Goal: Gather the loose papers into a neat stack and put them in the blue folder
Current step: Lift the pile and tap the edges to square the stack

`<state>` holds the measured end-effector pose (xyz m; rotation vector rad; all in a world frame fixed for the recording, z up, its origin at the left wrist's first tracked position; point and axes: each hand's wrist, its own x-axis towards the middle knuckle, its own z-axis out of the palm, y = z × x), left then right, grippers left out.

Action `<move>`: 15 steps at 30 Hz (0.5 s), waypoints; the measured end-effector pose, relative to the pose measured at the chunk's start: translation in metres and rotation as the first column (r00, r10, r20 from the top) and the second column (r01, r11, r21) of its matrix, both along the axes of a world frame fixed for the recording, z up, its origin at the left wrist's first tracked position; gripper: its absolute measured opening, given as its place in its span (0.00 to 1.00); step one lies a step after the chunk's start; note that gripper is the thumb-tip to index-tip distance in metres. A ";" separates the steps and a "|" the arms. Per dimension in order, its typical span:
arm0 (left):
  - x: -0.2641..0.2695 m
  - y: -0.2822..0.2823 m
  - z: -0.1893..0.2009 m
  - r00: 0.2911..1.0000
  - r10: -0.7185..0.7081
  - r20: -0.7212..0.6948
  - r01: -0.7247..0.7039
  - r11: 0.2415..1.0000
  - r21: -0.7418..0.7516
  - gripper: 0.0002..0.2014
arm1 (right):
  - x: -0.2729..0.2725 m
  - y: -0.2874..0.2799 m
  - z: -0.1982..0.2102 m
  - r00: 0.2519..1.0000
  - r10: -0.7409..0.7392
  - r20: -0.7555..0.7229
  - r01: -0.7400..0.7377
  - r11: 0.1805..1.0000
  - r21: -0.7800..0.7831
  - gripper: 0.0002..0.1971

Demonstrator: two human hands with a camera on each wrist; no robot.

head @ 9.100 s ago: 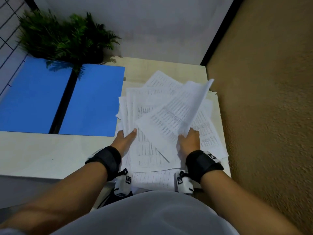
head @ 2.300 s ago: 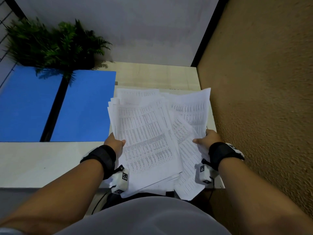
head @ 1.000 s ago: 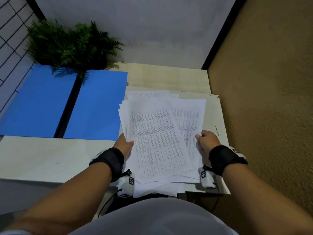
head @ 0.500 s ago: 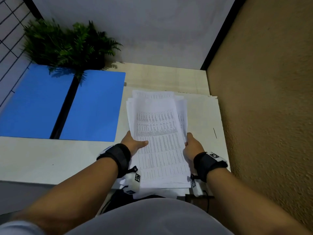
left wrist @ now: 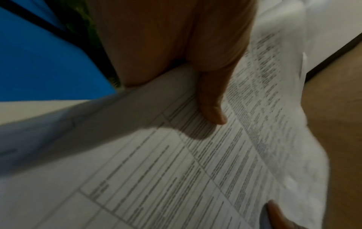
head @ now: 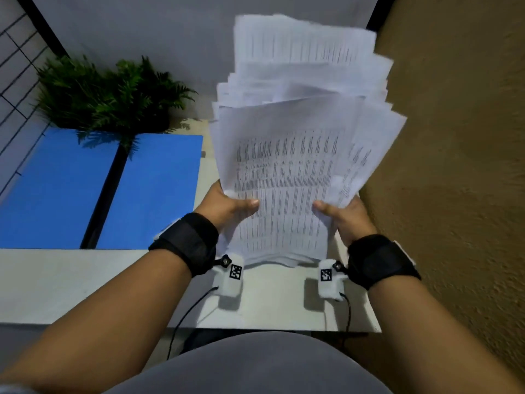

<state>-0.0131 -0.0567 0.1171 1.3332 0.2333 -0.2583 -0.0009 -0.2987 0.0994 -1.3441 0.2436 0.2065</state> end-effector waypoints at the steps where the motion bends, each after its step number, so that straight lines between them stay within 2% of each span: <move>1: 0.005 0.001 0.010 0.999 0.024 0.024 -0.024 1.000 -0.001 0.18 | 0.004 0.002 0.016 0.998 -0.033 0.046 0.035 0.998 -0.044 0.23; 4: 0.022 0.008 0.019 0.986 0.124 0.111 -0.132 0.989 0.067 0.23 | 0.010 0.003 0.041 0.988 -0.069 0.138 0.089 0.985 -0.146 0.16; 8: 0.026 0.009 0.012 0.971 0.172 0.165 -0.189 0.977 0.095 0.27 | 0.006 0.008 0.045 0.982 -0.090 0.165 0.113 0.984 -0.137 0.21; 12: 0.019 0.014 0.004 0.986 0.094 0.135 -0.104 0.992 0.070 0.35 | 0.002 0.005 0.031 0.981 -0.126 0.150 0.143 0.983 -0.115 0.30; 15: 0.020 0.010 0.009 0.992 0.027 0.123 -0.037 0.996 0.084 0.35 | 0.004 0.009 0.029 0.987 -0.061 0.146 0.078 0.990 -0.116 0.46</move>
